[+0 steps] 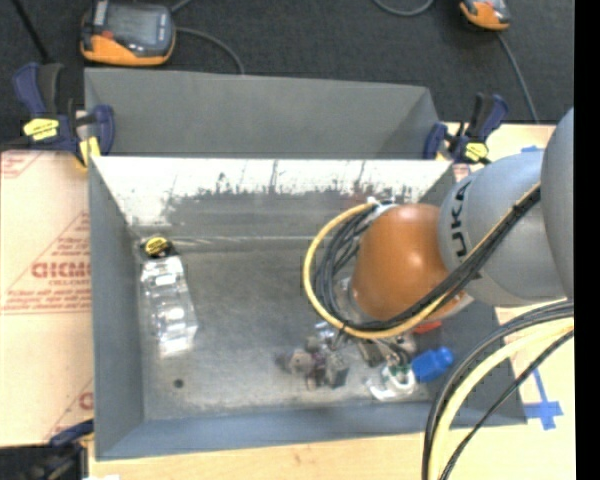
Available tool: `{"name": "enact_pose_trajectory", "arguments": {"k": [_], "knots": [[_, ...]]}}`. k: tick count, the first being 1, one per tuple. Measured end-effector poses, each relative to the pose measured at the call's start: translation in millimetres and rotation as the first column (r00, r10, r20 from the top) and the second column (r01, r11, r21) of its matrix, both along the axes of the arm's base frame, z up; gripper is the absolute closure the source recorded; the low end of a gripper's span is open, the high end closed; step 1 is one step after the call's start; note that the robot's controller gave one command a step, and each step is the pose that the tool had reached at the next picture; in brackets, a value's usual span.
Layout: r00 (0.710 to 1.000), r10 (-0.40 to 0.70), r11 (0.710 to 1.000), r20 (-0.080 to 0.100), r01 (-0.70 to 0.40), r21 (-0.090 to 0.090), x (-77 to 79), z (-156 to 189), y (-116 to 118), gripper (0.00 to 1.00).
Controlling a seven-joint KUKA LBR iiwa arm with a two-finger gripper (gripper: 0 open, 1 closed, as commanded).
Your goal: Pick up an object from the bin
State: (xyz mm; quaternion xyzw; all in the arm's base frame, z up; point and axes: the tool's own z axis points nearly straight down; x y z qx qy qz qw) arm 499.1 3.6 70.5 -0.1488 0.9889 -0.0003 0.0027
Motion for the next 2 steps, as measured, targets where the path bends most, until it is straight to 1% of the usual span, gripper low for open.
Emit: {"name": "enact_pose_trajectory", "arguments": {"k": [1, 2], "knots": [[1.0, 0.007, 1.0, 0.006, -0.007, 0.0, 7.7, 119, 13, 1.0], [1.0, -0.002, 1.0, 0.009, 0.002, -0.001, 20.1, 230, -5, 1.0]]}}
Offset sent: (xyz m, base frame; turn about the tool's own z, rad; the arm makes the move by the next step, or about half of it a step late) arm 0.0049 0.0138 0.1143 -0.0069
